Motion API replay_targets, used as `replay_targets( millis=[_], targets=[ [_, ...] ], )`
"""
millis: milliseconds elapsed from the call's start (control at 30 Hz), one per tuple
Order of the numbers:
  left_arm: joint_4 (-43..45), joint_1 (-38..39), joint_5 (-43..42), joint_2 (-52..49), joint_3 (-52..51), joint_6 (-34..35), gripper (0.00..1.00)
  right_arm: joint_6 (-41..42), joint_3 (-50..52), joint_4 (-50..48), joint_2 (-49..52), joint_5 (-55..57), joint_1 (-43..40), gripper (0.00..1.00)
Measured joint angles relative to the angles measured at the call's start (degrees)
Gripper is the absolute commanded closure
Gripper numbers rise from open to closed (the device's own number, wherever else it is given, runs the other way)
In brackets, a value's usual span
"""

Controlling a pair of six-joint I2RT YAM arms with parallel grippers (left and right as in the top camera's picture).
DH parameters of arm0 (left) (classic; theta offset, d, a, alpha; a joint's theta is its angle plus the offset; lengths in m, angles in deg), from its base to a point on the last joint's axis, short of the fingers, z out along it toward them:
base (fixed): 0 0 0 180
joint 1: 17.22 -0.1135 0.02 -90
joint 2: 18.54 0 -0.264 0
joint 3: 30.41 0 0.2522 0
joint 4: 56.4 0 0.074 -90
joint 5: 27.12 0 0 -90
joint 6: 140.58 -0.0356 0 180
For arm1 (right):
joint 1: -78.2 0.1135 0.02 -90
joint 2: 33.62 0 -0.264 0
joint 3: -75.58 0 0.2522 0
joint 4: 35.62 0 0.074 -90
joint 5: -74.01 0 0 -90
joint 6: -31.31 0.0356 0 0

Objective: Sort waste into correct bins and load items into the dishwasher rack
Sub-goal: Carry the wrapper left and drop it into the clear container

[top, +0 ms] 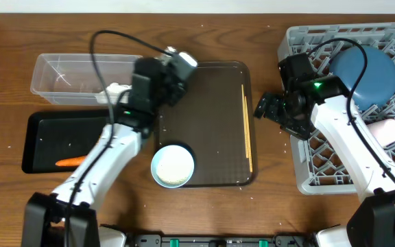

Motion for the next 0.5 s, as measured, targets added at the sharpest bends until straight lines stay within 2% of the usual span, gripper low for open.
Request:
replay_targets(
  millis=[167,400,433,467,500],
  targets=[
    [-2.0,-7.5,1.0,-0.2,0.0,-5.6,0.94,0.0,0.0,0.0,0.0,0.0,0.0,0.01],
    [-6.3,-13.6,0.5,-0.3,0.0,-15.4,0.94,0.0,0.0,0.0,0.0,0.0,0.0,0.01],
    [-6.9,-14.1,0.3,-0.5,0.0,-16.7,0.85,0.0,0.0,0.0,0.0,0.0,0.0,0.01],
    [-7.1,-14.5,0.3,-0.7,0.0,-17.8,0.63,0.0,0.0,0.0,0.0,0.0,0.0,0.01],
    [-7.2,-14.8,0.3,-0.9,0.0,-18.7,0.5,0.0,0.0,0.1,0.0,-0.1,0.0,0.01]
  ],
)
